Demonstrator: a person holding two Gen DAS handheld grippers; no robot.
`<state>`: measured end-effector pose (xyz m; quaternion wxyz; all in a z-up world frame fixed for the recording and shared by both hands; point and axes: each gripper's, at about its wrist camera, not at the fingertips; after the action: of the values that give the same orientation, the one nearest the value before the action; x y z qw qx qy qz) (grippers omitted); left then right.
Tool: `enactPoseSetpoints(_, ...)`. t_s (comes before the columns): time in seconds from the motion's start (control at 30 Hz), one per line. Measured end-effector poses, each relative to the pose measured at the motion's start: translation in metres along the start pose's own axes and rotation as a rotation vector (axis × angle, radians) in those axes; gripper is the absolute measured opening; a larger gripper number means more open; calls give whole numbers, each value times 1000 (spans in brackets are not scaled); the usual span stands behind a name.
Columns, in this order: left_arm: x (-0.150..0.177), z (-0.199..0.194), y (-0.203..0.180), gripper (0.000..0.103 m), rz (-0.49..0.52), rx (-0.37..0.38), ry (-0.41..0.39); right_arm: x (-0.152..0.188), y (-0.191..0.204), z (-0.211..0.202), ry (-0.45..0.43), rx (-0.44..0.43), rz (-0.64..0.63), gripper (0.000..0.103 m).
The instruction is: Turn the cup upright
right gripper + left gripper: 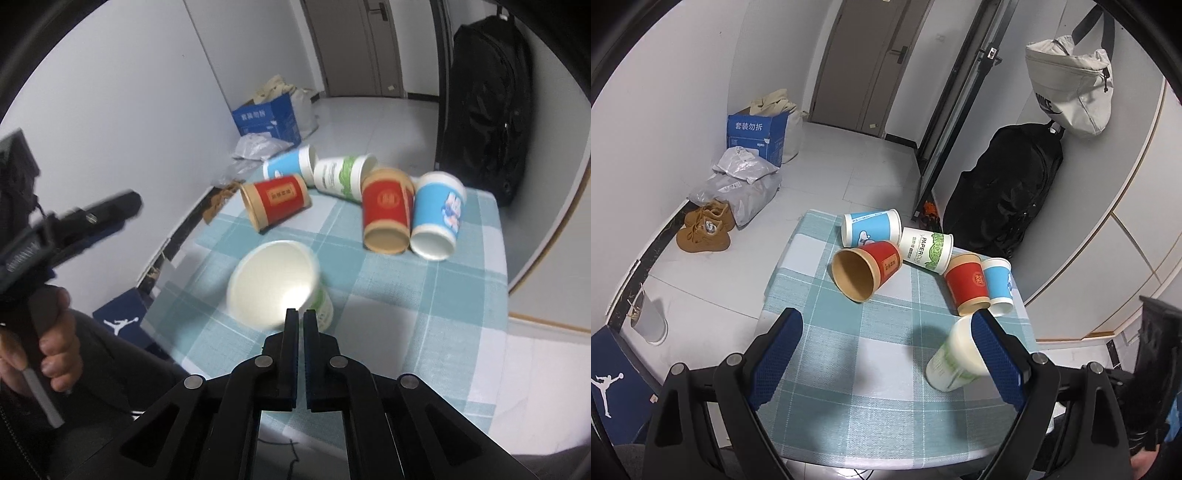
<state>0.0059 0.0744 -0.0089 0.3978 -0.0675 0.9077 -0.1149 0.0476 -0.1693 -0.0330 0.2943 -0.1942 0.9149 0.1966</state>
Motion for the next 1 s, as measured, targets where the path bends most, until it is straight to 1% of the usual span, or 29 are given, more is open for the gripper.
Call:
enactPoseSetpoints(0.13, 0, 2, -1, 90, -9, 7, 6, -9, -1, -5, -5, 16, -46, 2)
enactPoseSetpoints(0.17, 0, 3, -2, 90, -7, 10, 13, -12, -2, -4, -8, 25, -59, 4)
enactPoseSetpoints(0.23, 1, 6, -4, 90, 0, 22, 30, -16, -8, -2, -11, 25, -40, 5)
enactPoseSetpoints(0.4, 3, 11, -15, 90, 43, 38, 54, -21, -24, -3, -57, -15, 43, 7)
enactPoseSetpoints(0.43, 4, 12, -20, 90, 57, 42, 58, -21, -25, -2, -62, -12, 46, 13)
enactPoseSetpoints(0.47, 4, 13, -22, 90, 67, 46, 60, -20, -27, -2, -71, -8, 50, 23)
enactPoseSetpoints(0.5, 5, 14, -26, 90, 84, 52, 63, -20, -29, -2, -83, -11, 60, 26)
enactPoseSetpoints(0.57, 6, 15, -34, 90, 106, 56, 63, -18, -34, -4, -111, -22, 85, 44)
enactPoseSetpoints(0.7, 9, 16, -45, 90, 139, 62, 63, -17, -41, -7, -147, -37, 115, 49)
enactPoseSetpoints(0.8, 10, 18, -50, 90, 146, 58, 62, -14, -44, -13, -187, -36, 128, 57)
enactPoseSetpoints(0.83, 10, 18, -52, 90, 150, 55, 63, -13, -44, -15, -204, -33, 126, 61)
enactPoseSetpoints(0.93, 10, 20, -57, 90, 156, 46, 64, -11, -42, -22, -237, -21, 105, 65)
enactPoseSetpoints(1.0, 10, 21, -61, 90, 164, 40, 60, -9, -38, -25, -258, -16, 79, 70)
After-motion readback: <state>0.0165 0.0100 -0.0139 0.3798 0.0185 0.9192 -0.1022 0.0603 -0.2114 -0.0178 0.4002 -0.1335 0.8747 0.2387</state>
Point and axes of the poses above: each gripper's, at about its wrist camera, not at the fingertips, and z roughly the way its jaws point, y to its left, x to its underside, and after that the axes turned 5 degrees about z, right-handed
